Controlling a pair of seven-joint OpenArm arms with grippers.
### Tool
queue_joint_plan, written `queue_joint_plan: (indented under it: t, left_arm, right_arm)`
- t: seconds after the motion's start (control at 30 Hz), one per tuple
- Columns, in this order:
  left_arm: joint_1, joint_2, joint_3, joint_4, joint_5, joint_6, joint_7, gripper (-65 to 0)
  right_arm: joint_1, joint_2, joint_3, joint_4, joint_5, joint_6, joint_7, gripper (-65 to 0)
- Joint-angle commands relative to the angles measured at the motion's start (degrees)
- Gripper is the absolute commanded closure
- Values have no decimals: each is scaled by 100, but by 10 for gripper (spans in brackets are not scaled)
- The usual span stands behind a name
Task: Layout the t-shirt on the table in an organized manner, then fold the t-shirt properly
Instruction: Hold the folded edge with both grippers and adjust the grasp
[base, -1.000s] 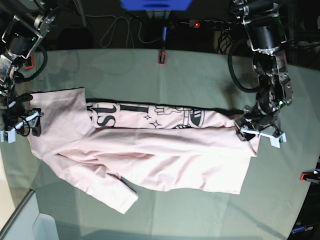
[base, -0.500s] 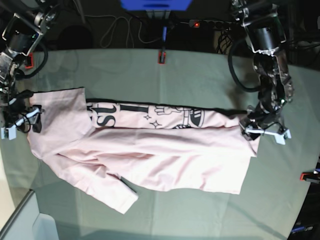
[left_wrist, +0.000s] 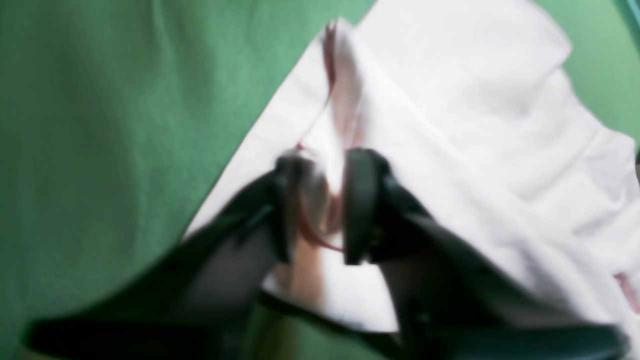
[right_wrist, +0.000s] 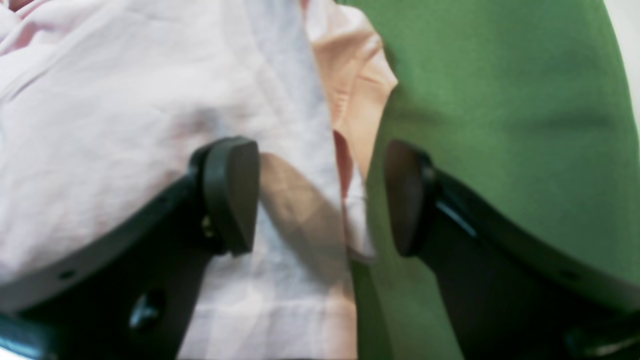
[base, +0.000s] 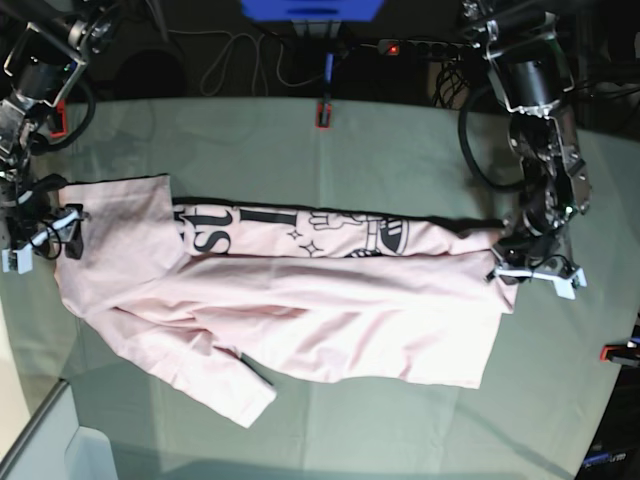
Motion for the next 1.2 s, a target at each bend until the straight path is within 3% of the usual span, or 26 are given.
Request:
queue_joint_plan:
  t: [0.0,0.03,0.27,0.47,0.57,0.8,0.97,1.17]
  left_arm:
    - [-86,-52,-4,159,-40,-32,-78,-48]
    - [-86,-52,-4,168,-40,-32,-60,-2]
    - [-69,-52,-4,168,-40,-32,-52,0]
    - [-16,-61,-4,317,-40,-32,-52,0]
    - [-16,-61,-4,361,-40,-32,-52,0]
    - [-16,-78,-39,353,-40,-32,-52,0]
    - [-16,-96,-39,326,-40,-32,-52,0]
    - [-16,-96,-21,317,-40,-32,-52,0]
  right_arm:
    - [64,128,18,115,87,19,150,-376]
    - [64,128,18,115,95,19,150,-376]
    - [29,128,18,123,95,19,150,-360]
    - [46,128,18,123,95,19,150,-208]
    - [90,137,18,123,95,19,150,-238]
    - [240,137,18,123,69,19,150,-402]
    - [249,137,0,123,87,19,150,-380]
    - [398,111,-35,123,78,19,158,-254]
